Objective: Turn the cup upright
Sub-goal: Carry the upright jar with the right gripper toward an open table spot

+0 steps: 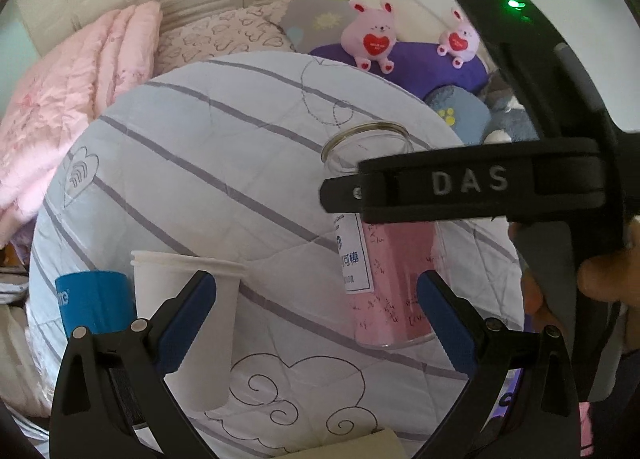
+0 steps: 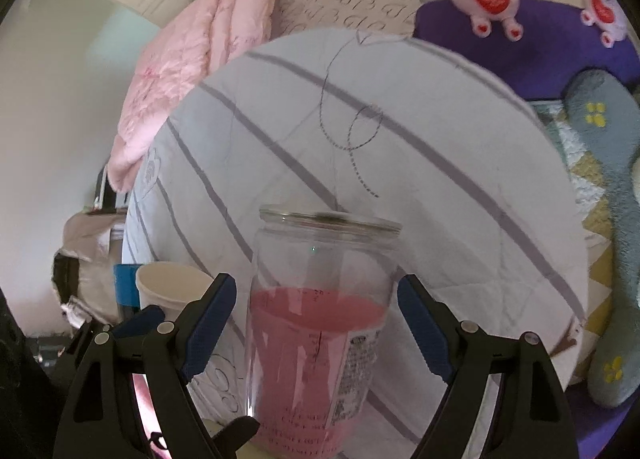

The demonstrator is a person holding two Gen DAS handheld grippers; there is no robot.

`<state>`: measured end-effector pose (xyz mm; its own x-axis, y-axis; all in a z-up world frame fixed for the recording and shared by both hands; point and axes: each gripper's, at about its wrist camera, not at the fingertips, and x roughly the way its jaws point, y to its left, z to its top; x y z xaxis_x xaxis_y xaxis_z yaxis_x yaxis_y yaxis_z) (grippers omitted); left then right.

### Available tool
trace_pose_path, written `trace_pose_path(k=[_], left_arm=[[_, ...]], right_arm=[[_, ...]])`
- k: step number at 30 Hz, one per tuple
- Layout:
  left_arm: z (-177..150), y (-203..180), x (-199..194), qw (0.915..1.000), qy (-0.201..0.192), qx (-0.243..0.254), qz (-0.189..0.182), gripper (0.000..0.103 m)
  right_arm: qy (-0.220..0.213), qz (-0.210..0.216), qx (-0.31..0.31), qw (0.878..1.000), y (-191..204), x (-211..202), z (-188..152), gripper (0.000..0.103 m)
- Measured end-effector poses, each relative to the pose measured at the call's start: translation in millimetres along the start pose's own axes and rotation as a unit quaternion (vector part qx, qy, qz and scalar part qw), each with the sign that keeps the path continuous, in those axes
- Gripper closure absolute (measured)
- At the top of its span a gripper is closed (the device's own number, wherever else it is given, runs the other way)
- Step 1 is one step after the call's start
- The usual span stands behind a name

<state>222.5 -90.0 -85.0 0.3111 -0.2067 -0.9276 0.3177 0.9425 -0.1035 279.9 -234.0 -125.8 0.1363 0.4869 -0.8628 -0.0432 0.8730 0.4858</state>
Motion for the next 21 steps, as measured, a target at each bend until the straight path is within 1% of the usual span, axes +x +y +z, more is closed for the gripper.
trace_pose_path(k=[1, 2, 4, 7, 11, 15, 17, 20, 21], left_arm=[[-0.1, -0.6, 0.4, 1.0000, -0.001, 0.003, 0.000, 0.001], [-0.8, -0.9, 0.8, 1.0000, 0.000, 0.004, -0.003, 0.000], [-0.5, -0.5, 1.1, 1.0000, 0.002, 0.002, -0.009, 0.000], [-1.5, -0.2, 1.2, 0.9999, 0.003, -0.002, -0.016, 0.000], [-1.1, 1.2, -0.2, 0.9997, 0.001, -0.016, -0.015, 0.000], [1.5, 3.0, -3.6, 0.9995, -0.009, -0.030, -0.003, 0.000], [2.2, 4.3, -3.8, 0.9993, -0.011, -0.035, 0.006, 0.000], [2.7, 8.4, -4.1, 0.9988, -0.015, -0.045, 0.009, 0.000], [2.9, 9.0, -3.8, 0.9988, -0.014, -0.046, 0.008, 0.000]], right_arm=[[-0.001, 0.008, 0.000, 1.000, -1.6, 0.1, 0.3, 0.019], [-0.001, 0.014, -0.009, 1.000, -0.8, 1.0, 0.5, 0.021], [-0.010, 0.018, -0.021, 1.000, -0.5, 0.2, -0.4, 0.031], [-0.013, 0.033, -0.036, 0.999, -1.8, -1.4, -0.4, 0.031], [-0.055, 0.032, -0.080, 0.995, 5.9, -20.1, -2.5, 0.031], [-0.109, 0.020, -0.132, 0.985, 16.9, -38.5, 0.2, 0.031], [-0.129, 0.019, -0.150, 0.980, 21.1, -42.2, 2.5, 0.031], [-0.159, 0.014, -0.182, 0.970, 27.6, -45.2, 4.2, 0.031], [-0.176, 0.009, -0.199, 0.964, 30.8, -47.0, 2.4, 0.031]])
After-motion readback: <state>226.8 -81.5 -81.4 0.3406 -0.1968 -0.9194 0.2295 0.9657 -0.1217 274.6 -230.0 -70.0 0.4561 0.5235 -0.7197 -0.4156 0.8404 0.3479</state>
